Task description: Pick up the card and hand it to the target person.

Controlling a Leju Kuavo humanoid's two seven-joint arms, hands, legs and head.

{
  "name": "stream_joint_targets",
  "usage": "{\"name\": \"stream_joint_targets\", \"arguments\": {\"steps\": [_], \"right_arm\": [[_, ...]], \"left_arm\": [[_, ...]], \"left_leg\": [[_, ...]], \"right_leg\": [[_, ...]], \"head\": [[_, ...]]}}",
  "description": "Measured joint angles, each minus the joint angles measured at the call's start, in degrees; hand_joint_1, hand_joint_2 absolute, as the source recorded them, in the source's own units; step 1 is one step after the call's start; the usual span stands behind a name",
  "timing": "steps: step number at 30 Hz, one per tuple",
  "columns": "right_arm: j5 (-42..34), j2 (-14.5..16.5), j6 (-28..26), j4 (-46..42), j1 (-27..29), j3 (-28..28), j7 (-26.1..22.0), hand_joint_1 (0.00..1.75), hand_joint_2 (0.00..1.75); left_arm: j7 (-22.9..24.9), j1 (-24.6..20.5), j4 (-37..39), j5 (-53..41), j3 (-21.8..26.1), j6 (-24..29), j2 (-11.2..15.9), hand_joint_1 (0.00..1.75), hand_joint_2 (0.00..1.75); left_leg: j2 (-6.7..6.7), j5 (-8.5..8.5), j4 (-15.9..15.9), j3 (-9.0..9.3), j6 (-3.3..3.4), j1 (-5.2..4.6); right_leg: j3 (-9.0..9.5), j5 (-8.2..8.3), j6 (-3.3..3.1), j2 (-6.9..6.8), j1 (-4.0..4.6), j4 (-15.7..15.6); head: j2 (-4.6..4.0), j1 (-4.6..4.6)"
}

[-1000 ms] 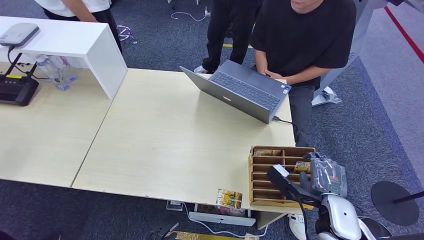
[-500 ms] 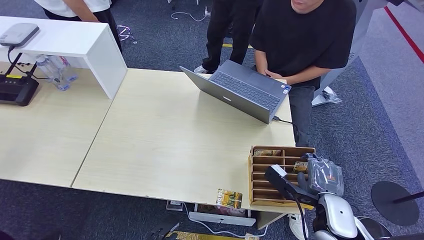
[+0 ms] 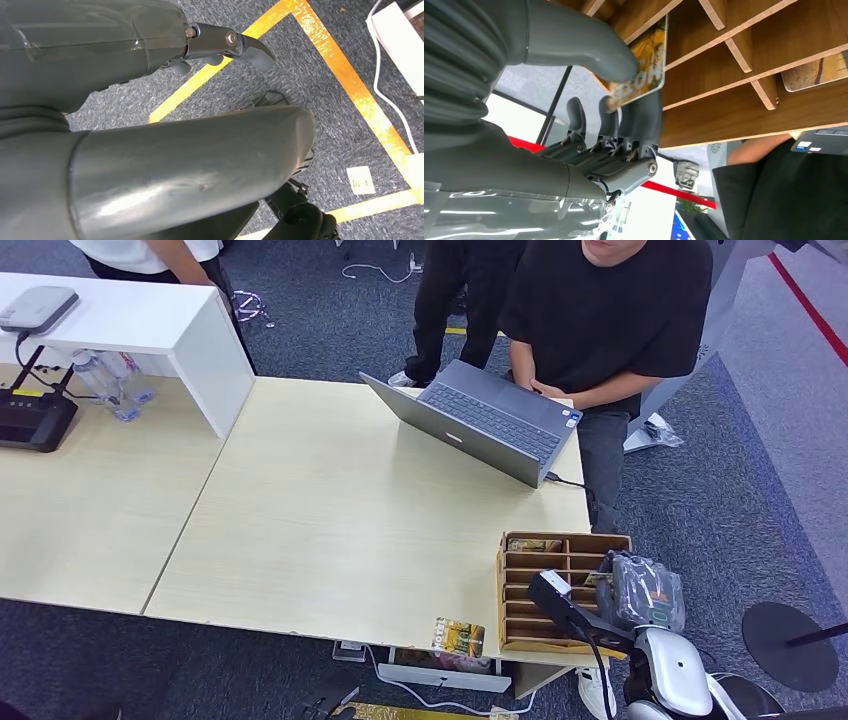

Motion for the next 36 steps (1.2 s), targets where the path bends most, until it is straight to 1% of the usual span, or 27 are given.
{"name": "stream_joint_targets", "arguments": {"steps": [5,20,24,30,36], "right_arm": [[0.26,-0.02,0.28,0.0,-0.09,0.0,0.0,1.35,1.75],[0.73,-0.02,0.58,0.0,-0.35,0.02,-0.01,1.44,1.75],[1.23,-0.22,0.54,-0.27,-0.35,0.0,-0.01,1.5,1.75],[2.06,-1.76,2.29,-3.41,-0.37,-0.12,0.0,1.55,1.75],[3.01,-4.32,6.55,-9.77,-0.75,-1.28,0.0,1.56,1.75]], "left_arm": [[-0.01,0.0,0.0,-0.12,-0.02,-0.01,0.0,0.0,0.0],[-0.02,0.0,0.0,-0.15,-0.03,-0.02,-0.05,0.0,0.0],[-0.01,0.01,0.0,-0.16,-0.03,-0.02,-0.14,0.0,0.0],[-0.05,0.02,0.0,-0.15,-0.03,-0.01,-0.15,0.0,0.0],[-0.45,0.09,0.0,-0.15,-0.03,0.0,-0.13,0.0,0.0]], "left_leg": [[0.0,0.0,0.0,0.0,0.0,0.0],[0.0,0.0,0.0,0.0,0.0,0.0],[0.0,0.0,0.01,0.0,0.0,0.0],[0.0,0.0,0.01,0.0,0.0,-0.01],[0.0,0.0,0.01,0.0,0.0,-0.01]], "right_leg": [[0.0,0.0,0.0,0.0,0.0,0.0],[0.0,0.0,0.0,0.01,0.0,0.0],[0.0,0.0,0.0,0.0,0.0,0.0],[0.0,0.0,0.0,0.0,0.0,0.0],[0.01,0.01,0.01,0.0,0.0,0.0]], "head": [[0.0,-0.01],[0.0,-0.01],[0.0,-0.01],[0.0,-0.01],[0.0,0.0]]}}
